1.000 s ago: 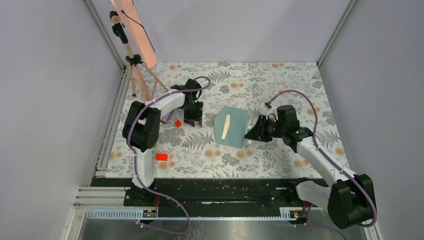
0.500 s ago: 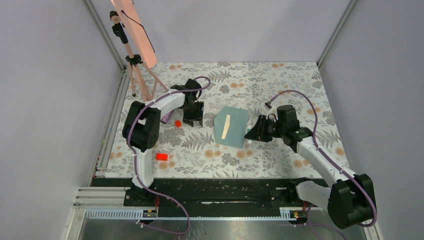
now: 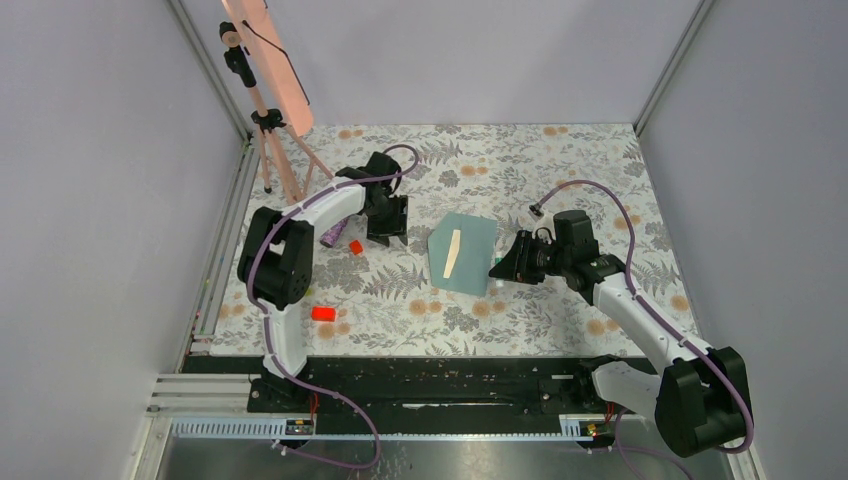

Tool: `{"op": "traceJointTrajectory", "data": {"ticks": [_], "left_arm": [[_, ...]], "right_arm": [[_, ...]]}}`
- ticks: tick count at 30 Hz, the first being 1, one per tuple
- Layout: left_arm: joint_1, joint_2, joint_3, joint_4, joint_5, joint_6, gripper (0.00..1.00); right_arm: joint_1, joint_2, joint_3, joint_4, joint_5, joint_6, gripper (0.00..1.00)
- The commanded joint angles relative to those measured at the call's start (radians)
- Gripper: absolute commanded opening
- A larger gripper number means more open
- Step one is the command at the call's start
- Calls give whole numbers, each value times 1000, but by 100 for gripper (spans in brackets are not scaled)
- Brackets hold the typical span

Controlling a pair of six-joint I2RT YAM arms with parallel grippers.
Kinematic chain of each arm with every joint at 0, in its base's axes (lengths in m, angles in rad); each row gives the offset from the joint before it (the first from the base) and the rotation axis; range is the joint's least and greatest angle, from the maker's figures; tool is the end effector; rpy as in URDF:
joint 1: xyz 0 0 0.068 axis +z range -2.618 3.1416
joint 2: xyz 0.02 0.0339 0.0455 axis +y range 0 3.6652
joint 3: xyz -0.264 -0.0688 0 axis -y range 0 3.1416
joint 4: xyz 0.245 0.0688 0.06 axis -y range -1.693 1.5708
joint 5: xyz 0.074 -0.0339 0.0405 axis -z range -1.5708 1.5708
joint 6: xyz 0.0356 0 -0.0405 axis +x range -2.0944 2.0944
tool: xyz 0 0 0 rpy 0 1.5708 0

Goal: Place the letter into the envelope and seal it

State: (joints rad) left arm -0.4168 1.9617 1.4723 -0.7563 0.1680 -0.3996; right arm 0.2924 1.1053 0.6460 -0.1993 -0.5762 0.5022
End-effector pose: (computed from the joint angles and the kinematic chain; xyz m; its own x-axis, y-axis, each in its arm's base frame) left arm 0.3632 -0.1673 0.1920 -0.9725 0.0111 -0.2326 0.0756 0.9598 -0.2702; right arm 0.2145 0.0848 0.2310 -0.8286 0.1721 -0.5327 -0.2914 0.6799 0.6730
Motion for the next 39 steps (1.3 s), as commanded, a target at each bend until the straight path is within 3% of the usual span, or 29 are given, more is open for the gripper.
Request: {"op": "traceJointTrajectory", "data": {"ticks": [1, 8, 17, 28, 33, 35, 39], "left_arm": [[4, -52, 14, 44, 21, -14, 49], [4, -2, 119, 32, 42, -6, 47], [-6, 27, 195, 29, 175, 12, 45], [-121, 63, 248, 31, 256, 19, 45], [-134, 25, 257, 50, 402, -84, 44], [-144, -28, 214, 129, 462, -145, 44], [-165, -126, 159, 191, 495, -214, 44]], "right_arm": [[-6, -4, 35, 10, -1, -2, 0], [-6, -9, 35, 9, 2, -2, 0], [-6, -16, 29, 10, 9, -1, 0], [-6, 2, 38, 10, 2, -1, 0], [-6, -20, 48, -12, 31, -20, 0], [-7, -46, 53, -24, 50, -33, 0], [-7, -100, 67, -18, 34, -44, 0]]}}
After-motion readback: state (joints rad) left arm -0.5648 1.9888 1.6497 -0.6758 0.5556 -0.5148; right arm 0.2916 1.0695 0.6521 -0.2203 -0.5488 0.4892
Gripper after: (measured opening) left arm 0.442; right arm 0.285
